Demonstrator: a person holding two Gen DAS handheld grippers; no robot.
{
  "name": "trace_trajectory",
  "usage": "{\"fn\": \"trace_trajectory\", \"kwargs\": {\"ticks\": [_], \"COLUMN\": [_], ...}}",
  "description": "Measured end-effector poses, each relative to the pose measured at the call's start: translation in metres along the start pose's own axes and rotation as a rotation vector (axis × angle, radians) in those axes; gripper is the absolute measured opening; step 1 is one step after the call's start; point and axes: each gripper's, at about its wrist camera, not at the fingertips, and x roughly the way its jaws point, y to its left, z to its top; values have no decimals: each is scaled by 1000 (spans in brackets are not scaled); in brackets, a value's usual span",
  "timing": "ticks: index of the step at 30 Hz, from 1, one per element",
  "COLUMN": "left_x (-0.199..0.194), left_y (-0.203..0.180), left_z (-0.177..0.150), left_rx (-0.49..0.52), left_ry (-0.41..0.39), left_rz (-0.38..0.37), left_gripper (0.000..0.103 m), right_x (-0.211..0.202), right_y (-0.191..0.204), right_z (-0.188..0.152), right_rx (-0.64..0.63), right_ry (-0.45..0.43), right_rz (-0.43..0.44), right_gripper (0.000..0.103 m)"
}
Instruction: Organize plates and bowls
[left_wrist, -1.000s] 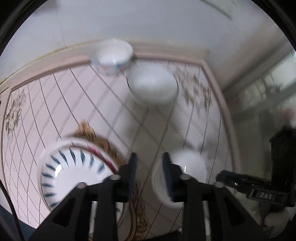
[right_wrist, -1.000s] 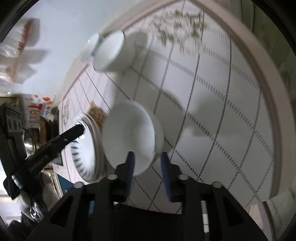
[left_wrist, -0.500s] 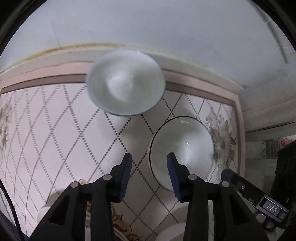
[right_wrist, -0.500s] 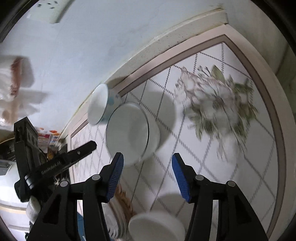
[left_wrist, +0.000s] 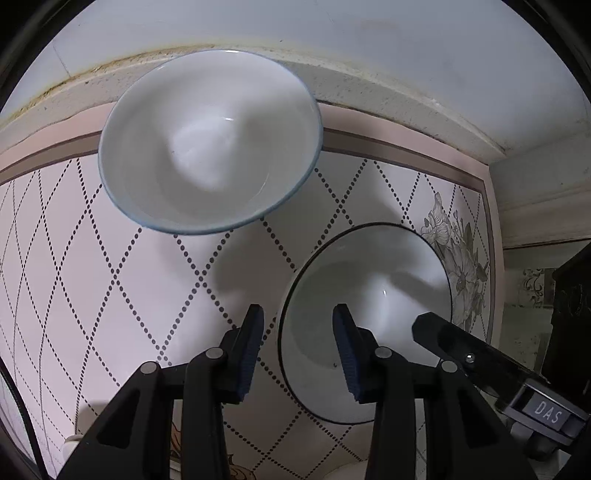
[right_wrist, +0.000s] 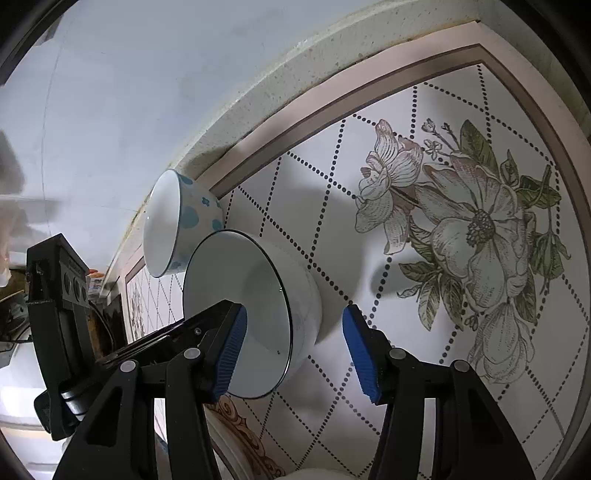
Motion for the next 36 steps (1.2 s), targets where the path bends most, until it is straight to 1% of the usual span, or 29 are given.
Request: {"fn": "trace_trajectory", "kwargs": {"ticks": [3, 4, 5, 7, 8, 9, 11, 13, 19, 26, 32, 36], "left_x": [2, 1, 1, 1, 1, 1, 1, -1, -15, -46, -65, -79], "left_y": [-2, -1, -1, -2, -2, -2, -3, -5, -10, -24, -34, -42], "left_z": [2, 2, 3, 2, 2, 1, 0, -3, -12, -31, -61, -87], "left_rx": [11, 15, 20, 32, 34, 37, 47, 55, 69, 121, 175, 212], "left_ry": [-6, -9, -10, -11, -15, -19, -24, -33, -61, -108, -117, -120], "left_rz": [1, 2, 2, 20, 27, 36, 46, 69, 73, 44, 15, -5], "left_gripper": [36, 34, 27, 25, 21, 20, 18, 16, 16, 16, 16, 16], "right_x": [1, 2, 3, 6, 7, 7, 9, 9, 0, -34, -72, -97], "right_y": [2, 3, 3, 6, 7, 8, 11, 11, 14, 17, 18, 19], "right_z": [0, 0, 0, 0, 0, -1, -1, -2, -10, -29, -66, -97], "right_rx": [-9, -12, -14, -27, -33, -39, -53, -60, -71, -94, -114, -137], "right_ry": [3, 6, 7, 10, 5, 0, -7, -15, -18, -56, -79, -86], "right_rz": [-5, -7, -9, -23, -33, -44, -65, -67, -68, -62, -38, -45], "right_gripper": [52, 48, 42, 33, 31, 30, 24, 22, 21, 21, 21, 21]}}
